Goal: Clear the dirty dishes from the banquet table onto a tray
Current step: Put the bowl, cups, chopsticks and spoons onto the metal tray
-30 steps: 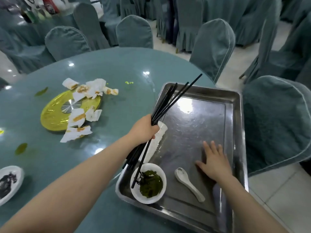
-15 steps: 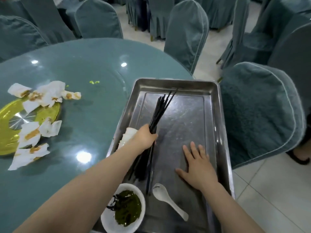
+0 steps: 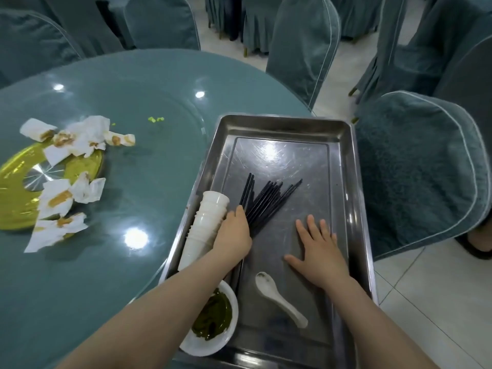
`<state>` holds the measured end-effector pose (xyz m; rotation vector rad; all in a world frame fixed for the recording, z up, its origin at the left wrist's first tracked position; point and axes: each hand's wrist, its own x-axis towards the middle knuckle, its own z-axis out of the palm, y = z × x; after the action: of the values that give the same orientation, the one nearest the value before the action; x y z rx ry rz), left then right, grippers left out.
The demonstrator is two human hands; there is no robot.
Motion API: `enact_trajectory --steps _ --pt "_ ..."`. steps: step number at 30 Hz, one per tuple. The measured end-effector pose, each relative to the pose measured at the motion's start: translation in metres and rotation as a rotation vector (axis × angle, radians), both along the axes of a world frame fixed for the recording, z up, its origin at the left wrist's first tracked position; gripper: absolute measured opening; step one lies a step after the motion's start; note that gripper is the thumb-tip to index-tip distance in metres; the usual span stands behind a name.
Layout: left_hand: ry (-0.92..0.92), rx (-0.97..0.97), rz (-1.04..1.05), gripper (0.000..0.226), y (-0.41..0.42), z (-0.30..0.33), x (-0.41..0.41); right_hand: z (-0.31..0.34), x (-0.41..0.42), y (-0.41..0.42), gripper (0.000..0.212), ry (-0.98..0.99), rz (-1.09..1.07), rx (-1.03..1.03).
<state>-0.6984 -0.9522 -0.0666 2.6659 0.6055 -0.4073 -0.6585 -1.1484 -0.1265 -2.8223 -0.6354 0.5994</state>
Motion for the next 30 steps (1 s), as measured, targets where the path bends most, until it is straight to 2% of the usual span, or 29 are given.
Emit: enact_trajectory --steps 5,9,11,14,17,21,25,27,30 --pt "-0.177 -0.188 0.012 0.050 0.009 0.021 -0.023 0.011 0.001 0.004 0.095 0.042 -0.016 -0.018" --pt "-0.283 -0.263 0.075 0.057 0.026 0.036 -0.063 0.025 0.002 0.013 0.094 0.087 -0.053 -0.058" --pt "-0.325 -0.291 0.129 0.055 0.038 0.041 -0.088 0.035 0.001 0.020 0.083 0.054 -0.066 -0.057" --pt "-0.386 -0.246 0.213 0.049 0.058 0.047 -0.131 0.048 -0.011 0.037 0.058 0.023 -0.115 0.134" --pt "-0.399 -0.206 0.318 0.043 0.080 0.048 -0.163 0.061 -0.031 0.062 0.051 0.026 -0.110 0.336" --pt "-0.368 -0.181 0.418 0.047 0.113 0.053 -0.193 0.079 -0.066 0.106 0.047 0.085 -0.061 0.578" --pt "-0.314 -0.101 0.426 0.051 0.147 0.052 -0.226 0.088 -0.095 0.141 0.043 0.116 0.014 0.660" --pt "-0.180 -0.035 0.402 0.054 0.168 0.046 -0.246 0.089 -0.106 0.153 0.042 0.136 0.031 0.657" --pt "0.120 0.074 0.399 0.055 0.196 0.030 -0.278 0.088 -0.117 0.167 0.042 0.112 0.079 0.643"
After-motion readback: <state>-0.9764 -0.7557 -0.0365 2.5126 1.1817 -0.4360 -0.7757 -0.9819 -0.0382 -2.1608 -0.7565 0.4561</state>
